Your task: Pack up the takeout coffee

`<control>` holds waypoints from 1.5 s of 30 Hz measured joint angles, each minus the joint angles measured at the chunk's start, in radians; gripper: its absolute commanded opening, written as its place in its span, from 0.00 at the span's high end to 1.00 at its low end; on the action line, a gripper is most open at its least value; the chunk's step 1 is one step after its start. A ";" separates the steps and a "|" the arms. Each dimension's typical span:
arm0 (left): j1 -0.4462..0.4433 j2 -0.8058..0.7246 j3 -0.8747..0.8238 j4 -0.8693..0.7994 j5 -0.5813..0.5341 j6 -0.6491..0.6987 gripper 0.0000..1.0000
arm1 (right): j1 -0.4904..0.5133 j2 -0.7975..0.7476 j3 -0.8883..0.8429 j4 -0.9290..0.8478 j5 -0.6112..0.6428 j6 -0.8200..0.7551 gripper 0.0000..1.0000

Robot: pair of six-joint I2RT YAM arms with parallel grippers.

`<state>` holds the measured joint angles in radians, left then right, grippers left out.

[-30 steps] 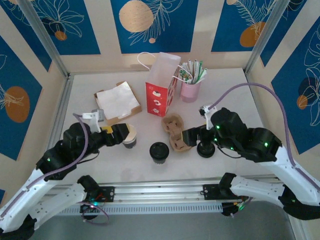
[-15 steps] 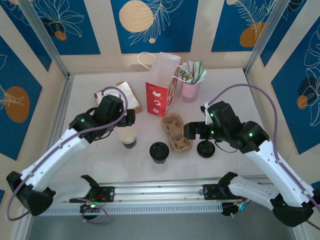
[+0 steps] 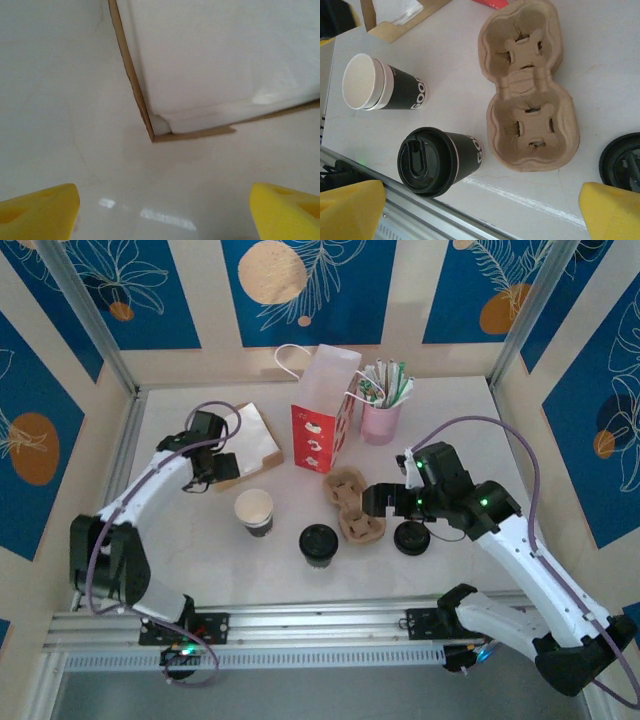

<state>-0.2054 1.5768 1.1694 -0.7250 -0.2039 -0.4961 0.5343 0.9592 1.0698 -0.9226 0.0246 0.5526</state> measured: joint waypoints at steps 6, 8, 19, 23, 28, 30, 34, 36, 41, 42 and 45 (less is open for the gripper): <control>0.072 0.094 -0.008 0.065 0.060 -0.011 0.20 | 0.000 0.001 -0.021 0.027 -0.034 0.007 0.01; 0.084 0.109 -0.008 0.087 0.074 -0.018 0.20 | -0.002 0.006 -0.024 0.033 -0.044 0.007 0.01; 0.163 0.103 -0.045 0.185 0.107 -0.034 0.23 | -0.005 0.047 -0.024 0.048 -0.075 0.007 0.01; 0.202 0.082 -0.069 0.192 0.106 -0.037 0.23 | -0.005 0.055 -0.024 0.050 -0.084 0.007 0.01; 0.235 0.060 -0.092 0.191 0.106 -0.036 0.23 | -0.005 0.068 -0.024 0.061 -0.093 0.007 0.01; 0.246 0.045 -0.105 0.190 0.106 -0.036 0.23 | -0.005 0.068 -0.024 0.066 -0.097 0.007 0.01; 0.267 0.015 -0.131 0.173 0.098 -0.035 0.23 | -0.005 0.068 -0.024 0.067 -0.104 0.007 0.01; 0.275 0.002 -0.139 0.158 0.099 -0.034 0.21 | -0.005 0.068 -0.024 0.068 -0.104 0.007 0.01; 0.277 -0.034 -0.135 0.148 0.132 -0.018 0.16 | -0.005 0.068 -0.024 0.068 -0.105 0.006 0.01; 0.277 -0.035 -0.126 0.142 0.142 -0.016 0.15 | -0.005 0.068 -0.024 0.068 -0.105 0.006 0.01; 0.277 -0.026 -0.082 0.134 0.154 -0.008 0.14 | -0.005 0.074 -0.024 0.069 -0.105 0.006 0.01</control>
<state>0.0719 1.5513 1.0870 -0.5915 -0.0498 -0.5037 0.5293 1.0336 1.0458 -0.8536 -0.0803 0.5591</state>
